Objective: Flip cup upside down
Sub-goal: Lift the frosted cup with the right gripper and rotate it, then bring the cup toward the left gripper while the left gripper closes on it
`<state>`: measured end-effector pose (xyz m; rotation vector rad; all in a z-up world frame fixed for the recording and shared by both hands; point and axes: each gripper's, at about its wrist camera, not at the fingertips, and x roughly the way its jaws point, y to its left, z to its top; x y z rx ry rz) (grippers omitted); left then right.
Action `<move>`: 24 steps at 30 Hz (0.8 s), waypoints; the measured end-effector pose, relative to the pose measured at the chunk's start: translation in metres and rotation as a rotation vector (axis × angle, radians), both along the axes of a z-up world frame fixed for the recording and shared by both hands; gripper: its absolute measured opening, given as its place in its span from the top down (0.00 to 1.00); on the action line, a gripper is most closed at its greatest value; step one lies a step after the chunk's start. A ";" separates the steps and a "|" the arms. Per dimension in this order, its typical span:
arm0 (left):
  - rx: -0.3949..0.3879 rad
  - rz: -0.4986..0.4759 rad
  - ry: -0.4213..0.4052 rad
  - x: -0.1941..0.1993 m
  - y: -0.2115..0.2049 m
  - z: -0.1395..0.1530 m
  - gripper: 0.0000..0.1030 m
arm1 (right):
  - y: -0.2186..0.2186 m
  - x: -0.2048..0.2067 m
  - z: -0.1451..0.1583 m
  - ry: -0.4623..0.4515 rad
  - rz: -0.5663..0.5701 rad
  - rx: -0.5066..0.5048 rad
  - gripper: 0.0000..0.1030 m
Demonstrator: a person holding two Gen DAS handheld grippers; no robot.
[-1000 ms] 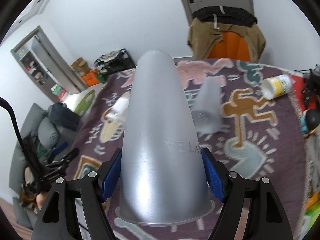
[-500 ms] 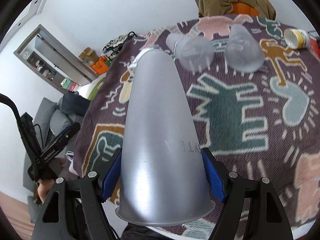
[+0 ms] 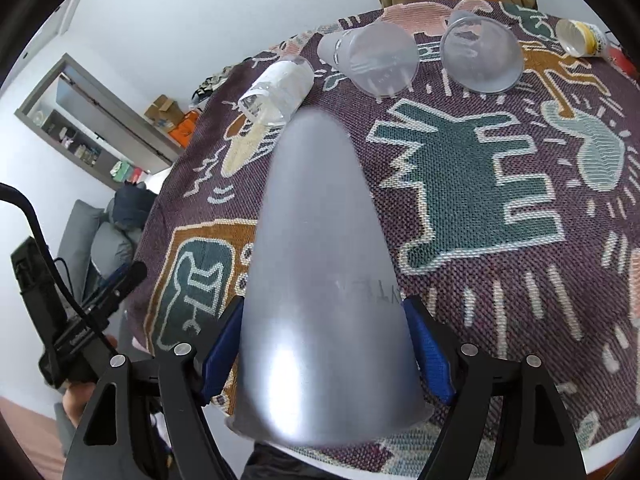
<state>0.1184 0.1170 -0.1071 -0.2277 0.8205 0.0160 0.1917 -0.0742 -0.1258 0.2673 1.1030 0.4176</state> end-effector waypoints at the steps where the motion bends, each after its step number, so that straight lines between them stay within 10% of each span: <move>1: -0.003 0.005 -0.001 0.000 0.001 0.000 0.00 | -0.001 0.001 0.000 0.004 -0.002 0.010 0.24; 7: -0.046 0.023 0.000 0.004 0.006 0.003 0.00 | -0.005 -0.007 0.020 -0.056 0.015 0.026 0.09; 24: -0.028 -0.152 0.011 0.037 -0.063 0.045 0.00 | -0.080 -0.046 0.049 -0.192 -0.110 -0.039 0.09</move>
